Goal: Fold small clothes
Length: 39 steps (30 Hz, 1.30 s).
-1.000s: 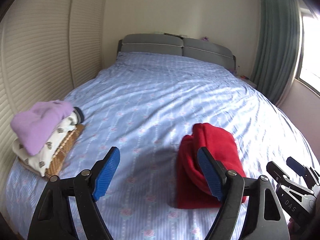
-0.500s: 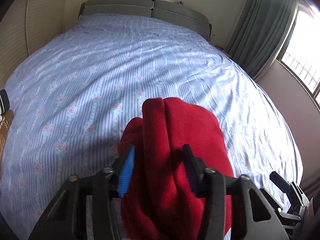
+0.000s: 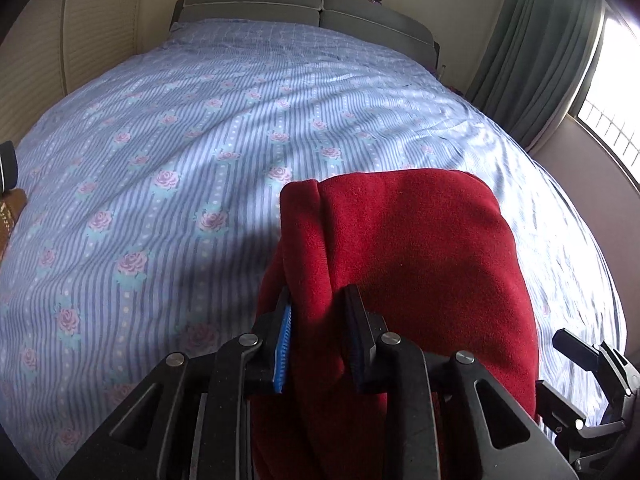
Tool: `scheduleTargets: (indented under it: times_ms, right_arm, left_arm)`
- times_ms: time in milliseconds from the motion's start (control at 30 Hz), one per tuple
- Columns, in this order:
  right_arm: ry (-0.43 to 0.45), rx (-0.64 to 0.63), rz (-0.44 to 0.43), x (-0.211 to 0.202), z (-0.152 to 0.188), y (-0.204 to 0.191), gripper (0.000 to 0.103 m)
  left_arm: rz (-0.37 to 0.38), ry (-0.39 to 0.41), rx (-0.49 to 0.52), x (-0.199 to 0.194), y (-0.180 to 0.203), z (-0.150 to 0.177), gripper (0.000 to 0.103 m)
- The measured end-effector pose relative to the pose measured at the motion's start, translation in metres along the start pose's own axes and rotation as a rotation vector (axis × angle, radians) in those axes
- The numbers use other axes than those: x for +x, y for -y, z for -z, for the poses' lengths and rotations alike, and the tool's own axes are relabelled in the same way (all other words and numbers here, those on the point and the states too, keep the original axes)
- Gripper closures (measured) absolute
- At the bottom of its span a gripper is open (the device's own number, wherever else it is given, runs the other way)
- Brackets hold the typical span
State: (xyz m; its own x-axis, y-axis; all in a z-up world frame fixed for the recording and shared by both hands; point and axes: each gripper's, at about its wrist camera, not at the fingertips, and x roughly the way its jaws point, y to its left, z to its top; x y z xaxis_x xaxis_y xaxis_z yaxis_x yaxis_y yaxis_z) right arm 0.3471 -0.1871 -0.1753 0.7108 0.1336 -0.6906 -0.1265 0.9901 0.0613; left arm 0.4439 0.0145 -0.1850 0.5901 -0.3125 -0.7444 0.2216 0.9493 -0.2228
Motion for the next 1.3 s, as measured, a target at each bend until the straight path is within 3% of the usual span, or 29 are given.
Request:
scheduleTargets:
  times_ms: [233,300,600,733,867,933,1067,1167,1300]
  right_arm:
    - [-0.037,0.008,0.026,-0.003,-0.004,0.007,0.027]
    - [-0.013,0.001,0.041,-0.013,-0.01,0.007,0.027]
    - [0.129,-0.05,-0.127,-0.035,-0.049,0.024,0.027]
    - [0.095,-0.076,-0.196,-0.019,-0.068,0.035,0.027]
    - [0.062,-0.115,-0.231,0.004,-0.076,0.037,0.027]
    - [0.038,-0.143,-0.23,0.018,-0.078,0.032,0.027]
    - [-0.025,-0.177,-0.228,0.047,-0.08,0.02,0.027]
    - [-0.056,-0.178,-0.219,0.062,-0.076,0.014,0.027]
    - [-0.069,-0.165,-0.186,0.072,-0.07,0.012,0.021]
  left_arm:
    - [0.002,0.055,-0.022,-0.029,0.008,-0.001,0.067]
    - [-0.029,0.093,-0.016,-0.049,0.017,0.0,0.048]
    - [-0.084,0.27,0.032,-0.126,0.08,0.037,0.046]
    - [-0.048,0.269,0.009,-0.114,0.093,0.048,0.044]
    - [-0.068,0.235,-0.02,-0.09,0.085,0.049,0.044]
    - [-0.069,0.197,-0.049,-0.077,0.075,0.049,0.044]
    - [-0.051,0.16,-0.082,-0.059,0.057,0.05,0.03]
    - [-0.018,0.135,-0.128,-0.047,0.042,0.056,0.029]
    - [-0.031,0.142,-0.107,-0.042,0.042,0.06,0.029]
